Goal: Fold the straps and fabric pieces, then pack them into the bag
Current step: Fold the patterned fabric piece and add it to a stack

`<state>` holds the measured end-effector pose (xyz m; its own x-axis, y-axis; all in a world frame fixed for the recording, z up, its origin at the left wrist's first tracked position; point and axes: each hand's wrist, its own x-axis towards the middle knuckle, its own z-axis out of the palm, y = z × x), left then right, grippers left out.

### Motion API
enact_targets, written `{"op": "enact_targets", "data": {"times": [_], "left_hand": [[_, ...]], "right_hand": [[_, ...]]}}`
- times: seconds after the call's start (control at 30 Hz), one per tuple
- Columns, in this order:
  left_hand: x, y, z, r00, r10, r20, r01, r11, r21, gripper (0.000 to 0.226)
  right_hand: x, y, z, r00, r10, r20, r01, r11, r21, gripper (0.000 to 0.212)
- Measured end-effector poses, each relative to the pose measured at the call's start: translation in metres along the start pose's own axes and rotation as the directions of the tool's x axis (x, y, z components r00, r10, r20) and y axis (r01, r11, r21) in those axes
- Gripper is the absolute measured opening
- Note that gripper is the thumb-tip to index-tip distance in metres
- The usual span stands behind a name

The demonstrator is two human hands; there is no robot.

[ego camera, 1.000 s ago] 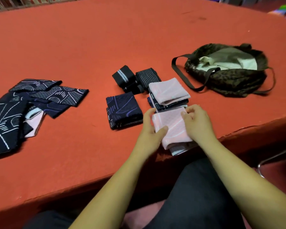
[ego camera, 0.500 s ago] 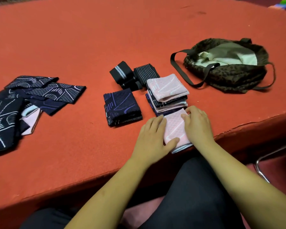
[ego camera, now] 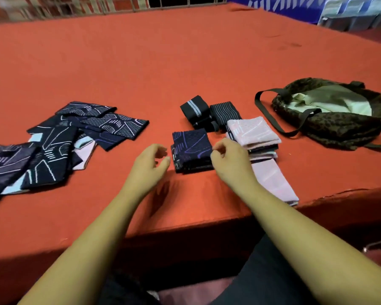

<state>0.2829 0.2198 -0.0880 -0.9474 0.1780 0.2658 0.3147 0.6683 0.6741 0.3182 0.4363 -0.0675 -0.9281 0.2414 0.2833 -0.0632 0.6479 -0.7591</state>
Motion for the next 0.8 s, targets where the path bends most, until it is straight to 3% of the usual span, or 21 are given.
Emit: {"op": "enact_targets", "data": {"times": [0.17, 0.4, 0.53, 0.6, 0.73, 0.77, 0.8], "left_hand": [[-0.021, -0.066, -0.085, 0.948, -0.217, -0.234, 0.232, 0.972, 0.039, 0.013], [-0.050, -0.159, -0.156, 0.786, -0.429, -0.444, 0.516, 0.851, 0.092, 0.018], [-0.052, -0.197, -0.169, 0.601, -0.620, -0.504, 0.725, 0.689, 0.016, 0.049], [-0.048, -0.210, -0.176, 0.532, -0.671, -0.516, 0.764, 0.643, -0.048, 0.052], [-0.041, -0.211, -0.177, 0.584, -0.667, -0.463, 0.681, 0.713, -0.167, 0.017], [-0.040, -0.206, -0.175, 0.606, -0.695, -0.388, 0.627, 0.717, -0.306, 0.010], [-0.039, -0.196, -0.173, 0.621, -0.733, -0.277, 0.545, 0.659, -0.518, 0.004]], "right_hand": [[0.005, -0.061, 0.092, 0.984, -0.004, 0.177, -0.003, 0.999, 0.034, 0.015], [0.011, -0.125, 0.194, 0.902, 0.022, 0.432, -0.030, 0.999, 0.011, 0.020], [0.012, -0.154, 0.239, 0.864, 0.009, 0.504, -0.050, 0.996, 0.068, 0.031], [0.012, -0.163, 0.261, 0.830, 0.011, 0.557, -0.069, 0.994, 0.085, 0.032], [0.012, -0.163, 0.298, 0.761, 0.023, 0.648, -0.140, 0.982, 0.130, 0.037], [0.010, -0.165, 0.299, 0.743, 0.037, 0.669, -0.190, 0.969, 0.158, 0.036], [0.008, -0.167, 0.298, 0.719, 0.055, 0.693, -0.272, 0.940, 0.207, 0.035]]}}
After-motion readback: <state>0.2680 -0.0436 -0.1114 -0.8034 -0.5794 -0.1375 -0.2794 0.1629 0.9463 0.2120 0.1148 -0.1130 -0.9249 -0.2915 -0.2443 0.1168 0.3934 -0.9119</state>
